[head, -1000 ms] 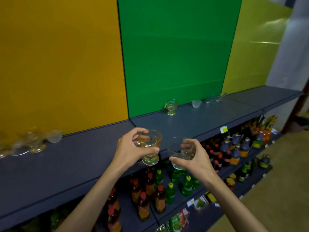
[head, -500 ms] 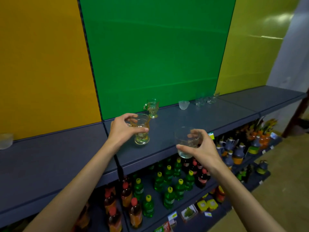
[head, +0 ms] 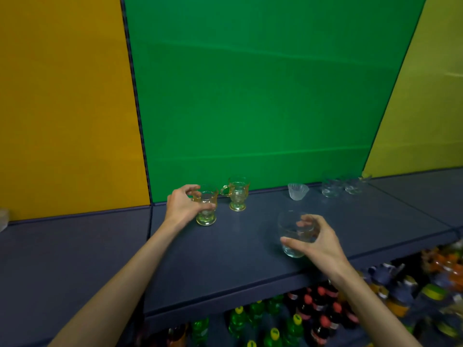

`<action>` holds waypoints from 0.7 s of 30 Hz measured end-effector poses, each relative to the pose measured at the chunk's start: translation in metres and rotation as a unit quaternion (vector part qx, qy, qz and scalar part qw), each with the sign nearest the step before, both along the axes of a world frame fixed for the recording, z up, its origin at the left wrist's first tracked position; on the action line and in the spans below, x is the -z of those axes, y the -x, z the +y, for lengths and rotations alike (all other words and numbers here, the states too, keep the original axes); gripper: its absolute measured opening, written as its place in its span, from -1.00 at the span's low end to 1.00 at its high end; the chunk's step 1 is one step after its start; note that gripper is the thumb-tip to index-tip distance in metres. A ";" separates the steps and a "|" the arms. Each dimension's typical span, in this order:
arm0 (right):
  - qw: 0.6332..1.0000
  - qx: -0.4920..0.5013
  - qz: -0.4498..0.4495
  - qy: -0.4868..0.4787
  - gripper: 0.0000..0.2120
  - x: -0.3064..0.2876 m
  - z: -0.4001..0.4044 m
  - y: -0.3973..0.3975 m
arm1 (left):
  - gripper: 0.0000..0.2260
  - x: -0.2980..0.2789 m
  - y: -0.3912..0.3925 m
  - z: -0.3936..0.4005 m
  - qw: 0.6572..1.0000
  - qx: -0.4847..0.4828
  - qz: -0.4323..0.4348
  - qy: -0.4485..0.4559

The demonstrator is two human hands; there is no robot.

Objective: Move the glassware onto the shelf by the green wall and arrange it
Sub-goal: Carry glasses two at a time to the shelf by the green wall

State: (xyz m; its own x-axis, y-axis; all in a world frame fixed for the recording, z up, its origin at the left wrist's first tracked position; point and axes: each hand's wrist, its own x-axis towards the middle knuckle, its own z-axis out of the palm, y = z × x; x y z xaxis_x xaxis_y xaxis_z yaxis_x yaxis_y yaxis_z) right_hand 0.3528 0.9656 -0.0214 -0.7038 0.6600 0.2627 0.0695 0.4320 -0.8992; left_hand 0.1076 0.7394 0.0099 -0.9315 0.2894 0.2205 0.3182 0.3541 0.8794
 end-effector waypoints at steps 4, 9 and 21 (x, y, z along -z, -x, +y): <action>1.000 -0.016 -0.003 0.009 -0.37 0.005 0.028 0.010 | -0.27 0.003 0.013 0.016 1.000 -0.021 -0.015 0.009; 0.999 -0.047 -0.010 0.015 -0.38 0.009 0.061 0.019 | -0.26 0.002 0.012 0.027 0.997 -0.042 -0.005 0.059; 0.991 -0.131 -0.004 0.021 -0.40 -0.004 0.151 -0.019 | -0.36 -0.043 -0.101 0.103 0.898 -0.087 0.284 0.324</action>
State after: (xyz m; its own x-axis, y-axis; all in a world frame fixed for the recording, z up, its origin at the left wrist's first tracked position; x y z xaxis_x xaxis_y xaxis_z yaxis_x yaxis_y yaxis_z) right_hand 0.3721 1.1167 -0.0173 -0.8547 0.4646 0.2318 -0.0323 0.3979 -0.9169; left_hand 0.2090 0.8425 0.0528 -0.7660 0.3893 0.5115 0.5401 0.8212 0.1839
